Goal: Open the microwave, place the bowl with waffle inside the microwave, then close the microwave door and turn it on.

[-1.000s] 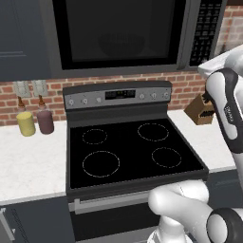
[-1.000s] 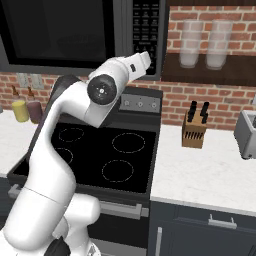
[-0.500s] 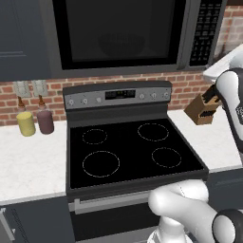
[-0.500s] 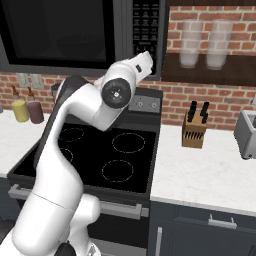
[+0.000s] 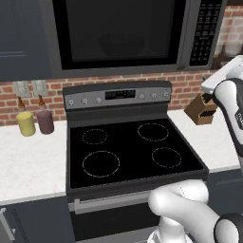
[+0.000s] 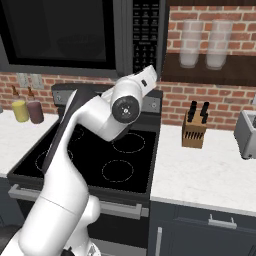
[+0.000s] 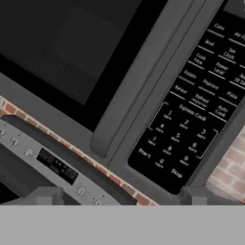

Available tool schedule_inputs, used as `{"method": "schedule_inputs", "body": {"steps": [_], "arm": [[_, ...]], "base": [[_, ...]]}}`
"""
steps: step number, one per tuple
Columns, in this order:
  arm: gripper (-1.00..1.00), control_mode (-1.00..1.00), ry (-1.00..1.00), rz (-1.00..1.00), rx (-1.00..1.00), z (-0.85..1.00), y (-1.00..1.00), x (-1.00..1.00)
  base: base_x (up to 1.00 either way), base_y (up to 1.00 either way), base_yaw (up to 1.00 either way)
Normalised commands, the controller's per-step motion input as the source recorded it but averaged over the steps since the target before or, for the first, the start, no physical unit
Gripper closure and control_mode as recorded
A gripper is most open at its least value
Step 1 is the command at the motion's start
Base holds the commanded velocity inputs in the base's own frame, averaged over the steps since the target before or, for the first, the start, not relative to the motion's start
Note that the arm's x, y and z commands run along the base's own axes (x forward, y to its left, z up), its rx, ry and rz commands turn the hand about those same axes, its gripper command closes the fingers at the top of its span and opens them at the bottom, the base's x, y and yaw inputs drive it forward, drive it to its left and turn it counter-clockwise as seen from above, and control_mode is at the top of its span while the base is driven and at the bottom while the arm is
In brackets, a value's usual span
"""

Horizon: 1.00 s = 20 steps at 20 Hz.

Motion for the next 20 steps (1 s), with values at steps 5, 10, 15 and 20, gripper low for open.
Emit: {"method": "schedule_inputs", "body": {"steps": [5, 10, 15, 20], "arm": [[1.00, -1.00, 0.00, 0.03, 0.00, 0.00, -0.01, 0.29], [1.00, -1.00, -0.03, 0.01, -0.05, 0.01, -0.26, 0.23], [1.00, -1.00, -0.03, 0.02, -0.04, 0.02, -0.24, 0.15], [1.00, -1.00, 0.00, 0.00, -0.08, 0.01, -0.03, 0.24]], "base": [[0.00, 0.00, 0.00], [0.00, 0.00, 0.00], [0.00, 0.00, 0.00], [0.00, 0.00, 0.00]]}}
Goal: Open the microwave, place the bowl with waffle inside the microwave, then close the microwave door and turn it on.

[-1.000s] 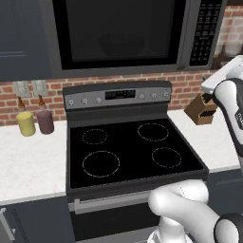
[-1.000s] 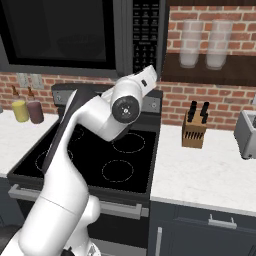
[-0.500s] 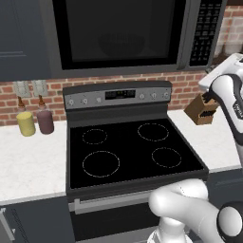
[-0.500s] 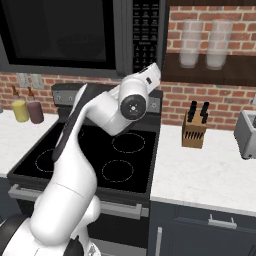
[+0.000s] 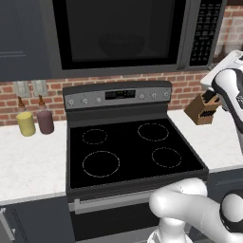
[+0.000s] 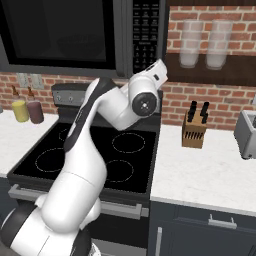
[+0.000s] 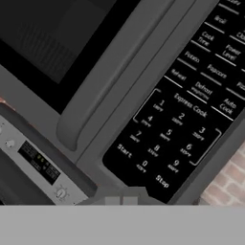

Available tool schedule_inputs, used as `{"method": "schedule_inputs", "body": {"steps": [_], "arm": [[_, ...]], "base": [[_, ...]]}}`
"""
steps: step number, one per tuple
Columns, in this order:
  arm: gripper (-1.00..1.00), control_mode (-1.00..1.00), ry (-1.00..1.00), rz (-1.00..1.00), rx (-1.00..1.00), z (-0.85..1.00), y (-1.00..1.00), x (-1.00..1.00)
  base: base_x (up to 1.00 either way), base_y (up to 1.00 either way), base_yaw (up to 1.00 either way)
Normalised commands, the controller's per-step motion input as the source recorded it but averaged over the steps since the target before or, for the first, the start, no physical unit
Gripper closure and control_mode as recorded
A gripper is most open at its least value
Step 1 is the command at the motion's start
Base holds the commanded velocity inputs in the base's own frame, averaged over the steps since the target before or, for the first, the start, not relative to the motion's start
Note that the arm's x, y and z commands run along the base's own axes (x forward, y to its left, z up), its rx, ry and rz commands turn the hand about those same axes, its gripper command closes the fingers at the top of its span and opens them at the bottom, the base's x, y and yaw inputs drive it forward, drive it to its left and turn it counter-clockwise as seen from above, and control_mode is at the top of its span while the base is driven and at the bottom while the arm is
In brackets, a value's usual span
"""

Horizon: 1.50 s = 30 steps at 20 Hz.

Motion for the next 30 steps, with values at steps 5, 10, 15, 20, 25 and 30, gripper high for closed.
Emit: {"method": "schedule_inputs", "body": {"steps": [5, 10, 15, 20, 25, 30], "arm": [[1.00, -1.00, 0.00, 0.00, -0.07, 0.09, 0.00, 0.02], [1.00, -1.00, -0.02, 0.00, -0.07, 0.00, 0.01, 0.00], [1.00, -1.00, -0.02, 0.00, -0.08, 0.00, 0.05, 0.06], [1.00, -1.00, 0.00, 0.00, -0.07, 0.00, 0.00, 0.12], [1.00, -1.00, 0.00, 0.00, -0.08, 0.00, 0.02, 0.21], [1.00, -1.00, 0.00, 0.00, -0.08, 0.00, 0.07, 0.25]], "base": [[0.00, 0.00, 0.00], [0.00, 0.00, 0.00], [0.00, 0.00, 0.00], [0.00, 0.00, 0.00], [0.00, 0.00, 0.00], [0.00, 0.00, 0.00]]}}
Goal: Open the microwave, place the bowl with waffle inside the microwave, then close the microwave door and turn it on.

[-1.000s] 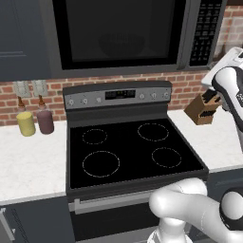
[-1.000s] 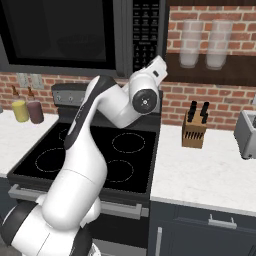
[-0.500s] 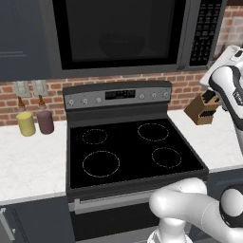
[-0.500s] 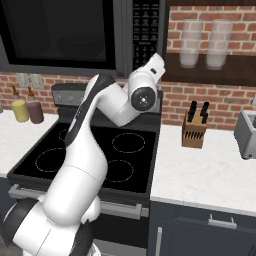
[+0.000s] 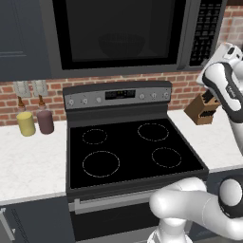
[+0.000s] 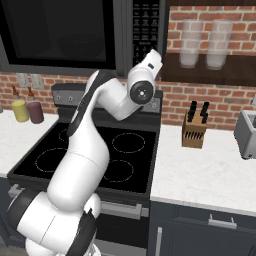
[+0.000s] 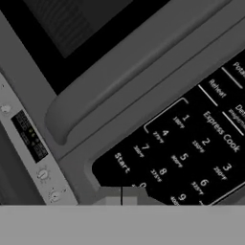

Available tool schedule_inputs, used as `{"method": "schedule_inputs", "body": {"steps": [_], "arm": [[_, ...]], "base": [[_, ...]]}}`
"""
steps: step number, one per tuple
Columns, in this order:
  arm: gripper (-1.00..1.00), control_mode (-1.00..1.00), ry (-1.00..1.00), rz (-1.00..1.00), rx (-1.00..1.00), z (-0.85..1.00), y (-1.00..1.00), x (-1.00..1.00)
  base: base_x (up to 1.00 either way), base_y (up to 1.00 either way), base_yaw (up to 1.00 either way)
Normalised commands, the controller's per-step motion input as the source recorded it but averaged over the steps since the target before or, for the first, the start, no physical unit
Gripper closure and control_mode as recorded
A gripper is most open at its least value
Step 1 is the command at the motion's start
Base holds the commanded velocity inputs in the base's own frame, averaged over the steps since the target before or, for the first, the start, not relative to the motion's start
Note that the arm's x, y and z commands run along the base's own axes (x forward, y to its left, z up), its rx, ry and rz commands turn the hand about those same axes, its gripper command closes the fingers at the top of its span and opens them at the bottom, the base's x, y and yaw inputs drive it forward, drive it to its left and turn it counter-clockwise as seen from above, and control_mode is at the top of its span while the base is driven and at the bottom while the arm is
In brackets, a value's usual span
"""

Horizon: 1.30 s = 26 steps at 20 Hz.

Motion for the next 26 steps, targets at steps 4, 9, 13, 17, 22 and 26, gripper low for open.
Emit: {"method": "schedule_inputs", "body": {"steps": [4, 9, 13, 17, 22, 26], "arm": [[1.00, -1.00, 0.00, 0.00, -0.08, 0.00, 0.09, 0.18], [1.00, -1.00, 0.00, 0.00, -0.09, 0.00, 0.08, 0.10], [1.00, -1.00, 0.00, 0.00, -0.09, 0.00, 0.04, 0.14], [1.00, -1.00, 0.00, 0.00, -0.09, 0.00, 0.04, 0.20], [1.00, -1.00, 0.00, 0.00, -0.09, 0.00, 0.00, 0.26], [1.00, -1.00, 0.00, 0.00, -0.09, 0.00, 0.00, 0.27]], "base": [[0.00, 0.00, 0.00], [0.00, 0.00, 0.00], [0.00, 0.00, 0.00], [0.00, 0.00, 0.00], [0.00, 0.00, 0.00], [0.00, 0.00, 0.00]]}}
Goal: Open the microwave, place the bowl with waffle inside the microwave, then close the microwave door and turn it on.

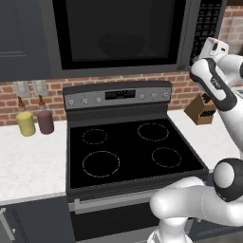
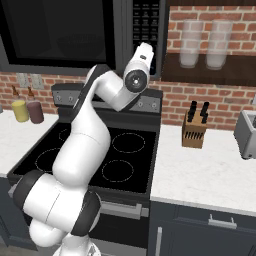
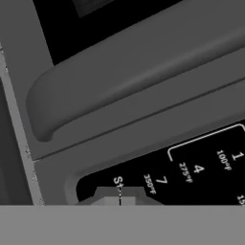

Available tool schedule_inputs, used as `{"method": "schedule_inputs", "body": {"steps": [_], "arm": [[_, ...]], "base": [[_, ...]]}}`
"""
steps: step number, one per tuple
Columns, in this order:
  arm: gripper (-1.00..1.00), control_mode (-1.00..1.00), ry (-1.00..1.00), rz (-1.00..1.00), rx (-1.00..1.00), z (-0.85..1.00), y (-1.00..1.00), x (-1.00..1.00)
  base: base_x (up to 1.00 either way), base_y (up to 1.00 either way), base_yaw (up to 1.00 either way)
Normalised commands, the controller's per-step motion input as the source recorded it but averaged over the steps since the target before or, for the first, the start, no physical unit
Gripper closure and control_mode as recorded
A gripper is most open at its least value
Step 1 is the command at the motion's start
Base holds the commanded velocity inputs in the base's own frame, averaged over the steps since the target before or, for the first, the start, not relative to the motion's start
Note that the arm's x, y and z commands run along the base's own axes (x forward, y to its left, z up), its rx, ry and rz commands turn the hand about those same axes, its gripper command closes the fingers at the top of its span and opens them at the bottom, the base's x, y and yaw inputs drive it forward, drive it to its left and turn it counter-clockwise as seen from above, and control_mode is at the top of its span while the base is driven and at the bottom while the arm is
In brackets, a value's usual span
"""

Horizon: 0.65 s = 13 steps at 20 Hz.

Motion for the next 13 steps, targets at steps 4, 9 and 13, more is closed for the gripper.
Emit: {"method": "schedule_inputs", "body": {"steps": [4, 9, 13], "arm": [[1.00, -1.00, 0.00, 0.00, -0.11, -0.01, 0.00, 0.29], [1.00, -1.00, 0.00, 0.00, -0.11, -0.01, 0.00, 0.31], [1.00, -1.00, 0.00, 0.00, -0.10, -0.01, 0.00, 0.37]], "base": [[0.00, 0.00, 0.00], [0.00, 0.00, 0.00], [0.00, 0.00, 0.00]]}}
